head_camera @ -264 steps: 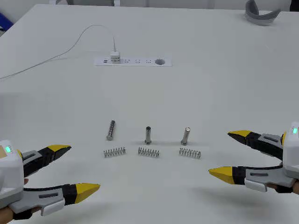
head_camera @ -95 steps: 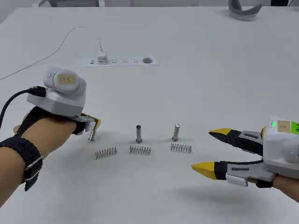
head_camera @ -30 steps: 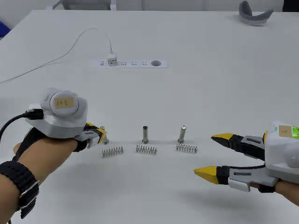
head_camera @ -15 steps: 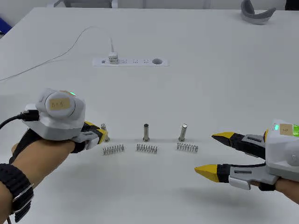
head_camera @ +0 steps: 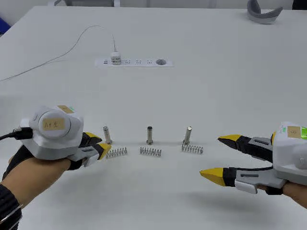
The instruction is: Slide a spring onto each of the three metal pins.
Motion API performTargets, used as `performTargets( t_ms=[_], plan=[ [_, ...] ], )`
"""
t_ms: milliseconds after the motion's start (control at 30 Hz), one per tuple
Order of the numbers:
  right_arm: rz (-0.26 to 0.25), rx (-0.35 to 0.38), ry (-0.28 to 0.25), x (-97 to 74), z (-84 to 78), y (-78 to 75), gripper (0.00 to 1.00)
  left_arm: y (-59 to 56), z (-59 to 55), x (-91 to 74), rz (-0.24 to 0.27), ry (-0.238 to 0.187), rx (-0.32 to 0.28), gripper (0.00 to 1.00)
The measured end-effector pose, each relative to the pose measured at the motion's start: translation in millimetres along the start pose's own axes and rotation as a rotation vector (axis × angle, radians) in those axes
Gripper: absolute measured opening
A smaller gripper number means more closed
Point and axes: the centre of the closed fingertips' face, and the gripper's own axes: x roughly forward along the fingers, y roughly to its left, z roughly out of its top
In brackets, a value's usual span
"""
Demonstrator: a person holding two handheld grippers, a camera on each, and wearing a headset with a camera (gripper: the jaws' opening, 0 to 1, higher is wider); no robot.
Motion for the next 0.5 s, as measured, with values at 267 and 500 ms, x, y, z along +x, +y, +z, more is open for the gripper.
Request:
performTargets(
  t_ms=[267, 500],
  plan=[
    [-0.006, -0.001, 0.003, -1.2, 0.6, -0.3, 0.61, -3.9, -12.3, 8.0, -0.059, 0.004, 0.086, 0.20],
    [-0.007, -0.002, 0.010, -0.7, -0.7, -0.2, 0.60, -0.3, -13.8, 13.8, -0.094, -0.001, 0.098, 0.20]
  ],
)
